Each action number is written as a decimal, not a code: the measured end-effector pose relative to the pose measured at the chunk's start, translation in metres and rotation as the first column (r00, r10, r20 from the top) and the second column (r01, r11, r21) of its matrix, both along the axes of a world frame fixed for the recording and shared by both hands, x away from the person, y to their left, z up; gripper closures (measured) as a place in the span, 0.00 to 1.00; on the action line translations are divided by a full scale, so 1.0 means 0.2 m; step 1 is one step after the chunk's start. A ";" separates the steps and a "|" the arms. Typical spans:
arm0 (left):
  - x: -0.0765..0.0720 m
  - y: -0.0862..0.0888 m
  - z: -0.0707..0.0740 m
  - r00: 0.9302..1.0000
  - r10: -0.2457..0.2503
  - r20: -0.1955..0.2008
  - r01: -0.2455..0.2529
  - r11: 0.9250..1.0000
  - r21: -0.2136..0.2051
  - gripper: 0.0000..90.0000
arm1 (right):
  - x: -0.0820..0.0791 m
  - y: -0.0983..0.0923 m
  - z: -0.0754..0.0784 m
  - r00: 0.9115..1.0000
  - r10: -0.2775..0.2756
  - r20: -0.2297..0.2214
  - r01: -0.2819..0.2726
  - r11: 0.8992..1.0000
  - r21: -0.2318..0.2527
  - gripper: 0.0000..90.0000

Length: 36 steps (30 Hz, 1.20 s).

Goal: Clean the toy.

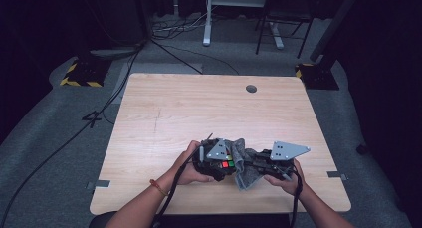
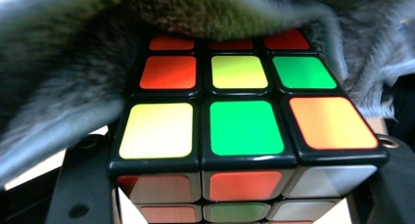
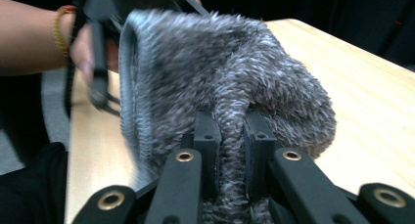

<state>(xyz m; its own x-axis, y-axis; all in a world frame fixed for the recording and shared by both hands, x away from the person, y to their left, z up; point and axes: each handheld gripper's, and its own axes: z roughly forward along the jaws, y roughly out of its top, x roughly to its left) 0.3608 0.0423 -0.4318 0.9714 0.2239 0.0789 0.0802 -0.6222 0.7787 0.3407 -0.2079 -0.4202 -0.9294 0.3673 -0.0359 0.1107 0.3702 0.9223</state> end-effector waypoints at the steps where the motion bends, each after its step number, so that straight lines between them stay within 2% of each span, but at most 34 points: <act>1: 0.00 0.01 0.01 1.000 -0.006 -0.002 0.006 1.000 -0.019 0.37 | 0.01 0.00 0.00 1.000 -0.006 -0.004 0.006 1.000 -0.002 0.89; 4: 0.00 0.03 0.02 1.000 -0.012 0.000 0.012 0.997 -0.071 0.37 | 0.02 -0.01 -0.03 0.999 -0.020 -0.031 0.019 0.999 -0.030 0.89; 5: 0.00 0.03 0.03 1.000 -0.018 0.000 0.018 0.997 -0.072 0.37 | 0.03 -0.01 -0.04 0.999 -0.021 -0.041 0.019 0.999 -0.040 0.89; 7: 0.00 0.03 0.02 0.999 -0.035 -0.012 0.034 0.995 -0.093 0.37 | 0.03 0.00 -0.06 0.998 0.011 -0.070 -0.014 0.999 -0.044 0.89; 8: 0.00 0.02 0.02 0.999 -0.034 -0.014 0.033 0.995 -0.091 0.37 | 0.03 0.01 -0.06 0.997 0.021 -0.069 -0.025 0.998 -0.054 0.89; 10: 0.00 0.02 0.02 1.000 -0.029 -0.010 0.028 0.997 -0.074 0.37 | 0.02 0.01 -0.05 0.998 0.022 -0.063 -0.024 0.999 -0.040 0.89; 12: 0.01 0.02 0.02 1.000 -0.021 -0.001 0.021 0.999 -0.032 0.35 | 0.02 0.00 -0.05 0.998 0.031 -0.055 -0.032 0.999 -0.007 0.89; 15: 0.01 0.01 0.01 1.000 -0.010 0.002 0.010 1.000 0.007 0.33 | 0.01 0.01 -0.04 0.999 0.040 -0.035 -0.040 0.999 -0.006 0.89; 17: -0.01 -0.02 0.00 0.999 -0.011 0.037 0.009 0.998 0.068 0.34 | 0.00 0.02 -0.03 0.998 0.052 -0.023 -0.052 0.999 0.000 0.89; 18: -0.02 -0.03 0.00 0.998 -0.018 0.055 0.014 0.996 0.083 0.37 | -0.01 0.02 -0.03 0.998 0.056 -0.009 -0.056 0.998 -0.005 0.89; 20: -0.02 -0.03 -0.01 0.999 -0.010 0.051 0.006 0.996 0.085 0.37 | -0.01 0.04 -0.02 0.998 0.060 0.007 -0.060 0.998 -0.023 0.89; 26: -0.01 -0.02 -0.01 0.999 -0.009 0.037 0.006 0.997 0.080 0.37 | 0.00 0.02 -0.02 0.999 0.050 0.001 -0.049 0.998 -0.031 0.89; 31: 0.00 0.00 0.00 1.000 -0.001 0.030 -0.001 0.998 0.066 0.37 | 0.03 0.01 -0.06 0.999 0.017 -0.029 -0.020 0.994 -0.103 0.89; 33: 0.00 0.00 0.00 1.000 -0.001 0.029 -0.001 0.998 0.064 0.37 | 0.04 0.00 -0.07 0.999 0.027 -0.046 -0.031 0.995 -0.098 0.89; 36: 0.00 -0.01 0.00 1.000 -0.008 0.026 0.006 0.998 0.063 0.37 | 0.03 0.01 -0.05 0.998 0.055 -0.038 -0.057 0.996 -0.065 0.89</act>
